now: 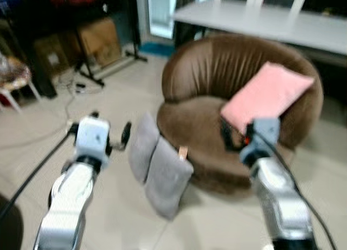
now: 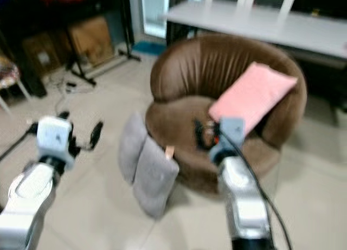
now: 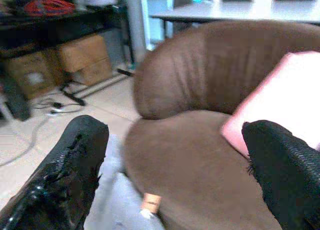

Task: Move the pillow to the sofa from floor

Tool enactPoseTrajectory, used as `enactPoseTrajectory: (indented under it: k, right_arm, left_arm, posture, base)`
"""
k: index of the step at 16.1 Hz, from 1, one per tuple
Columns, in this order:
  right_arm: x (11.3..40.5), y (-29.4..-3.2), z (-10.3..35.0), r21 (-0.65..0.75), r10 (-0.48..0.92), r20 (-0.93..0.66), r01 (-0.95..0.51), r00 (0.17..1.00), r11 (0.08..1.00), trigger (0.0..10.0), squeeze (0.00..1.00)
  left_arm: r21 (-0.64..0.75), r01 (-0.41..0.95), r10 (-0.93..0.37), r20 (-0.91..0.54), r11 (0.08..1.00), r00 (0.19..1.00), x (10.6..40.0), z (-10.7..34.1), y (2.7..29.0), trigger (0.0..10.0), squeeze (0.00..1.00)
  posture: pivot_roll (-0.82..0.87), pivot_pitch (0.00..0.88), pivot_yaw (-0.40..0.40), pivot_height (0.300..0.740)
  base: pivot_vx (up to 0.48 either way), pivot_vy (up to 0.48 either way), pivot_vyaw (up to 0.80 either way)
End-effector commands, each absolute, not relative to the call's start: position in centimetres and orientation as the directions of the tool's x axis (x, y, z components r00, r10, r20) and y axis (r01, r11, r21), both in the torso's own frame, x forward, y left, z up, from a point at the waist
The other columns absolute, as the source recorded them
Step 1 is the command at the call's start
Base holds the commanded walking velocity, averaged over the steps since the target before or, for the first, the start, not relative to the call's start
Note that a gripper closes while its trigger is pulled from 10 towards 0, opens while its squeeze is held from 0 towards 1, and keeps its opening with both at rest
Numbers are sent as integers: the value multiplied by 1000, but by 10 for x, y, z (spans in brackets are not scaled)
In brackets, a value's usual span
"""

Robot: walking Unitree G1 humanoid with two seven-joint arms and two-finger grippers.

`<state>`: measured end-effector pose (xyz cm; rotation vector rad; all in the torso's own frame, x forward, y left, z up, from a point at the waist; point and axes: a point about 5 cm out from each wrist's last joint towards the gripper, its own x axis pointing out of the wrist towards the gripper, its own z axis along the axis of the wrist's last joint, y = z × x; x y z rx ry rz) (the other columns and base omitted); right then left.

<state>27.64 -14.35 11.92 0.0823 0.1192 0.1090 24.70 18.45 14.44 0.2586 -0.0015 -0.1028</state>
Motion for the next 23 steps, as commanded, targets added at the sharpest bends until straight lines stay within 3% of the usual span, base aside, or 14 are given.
enactPoseTrajectory:
  k: [1,2,8,11,17,19,23]
  right_arm:
    - [278,-149,123,74,96,-94,-89,991,993,10000,1000]
    - [277,-147,126,42,138,-62,-135,989,990,10000,1000]
    - [277,-140,128,25,171,-39,-170,985,985,10000,1000]
    - [276,-140,128,20,172,-30,-171,985,985,10000,1000]
    - [277,-142,133,35,147,33,-149,989,988,10000,1000]
    - [279,-142,127,15,129,-48,-128,990,992,10000,1000]
    - [278,-140,128,39,155,-40,-154,987,987,10000,1000]
  left_arm:
    - [239,98,-98,-11,966,995,248,146,184,10000,502]
    - [216,86,-86,-8,973,996,248,147,186,10000,1000]
    - [229,82,-88,18,970,996,249,151,188,10000,1000]
    - [228,84,-91,20,970,996,248,151,187,10000,1000]
    - [230,87,-94,21,969,995,247,150,187,10000,1000]
    - [232,86,-93,20,969,995,247,150,187,10000,1000]
    - [231,82,-88,20,969,996,247,150,187,10000,1000]
  posture:
    - [-60,0,20,740]
    - [-58,0,20,740]
    - [-57,0,20,740]
    - [-56,0,16,740]
    - [-53,0,13,740]
    - [-48,0,10,740]
    - [-51,0,9,740]
  base:
    - [0,0,0]
    - [0,0,0]
    - [0,0,133]
    - [275,0,756]
    - [281,0,0]
    - [277,0,0]
    - [281,0,0]
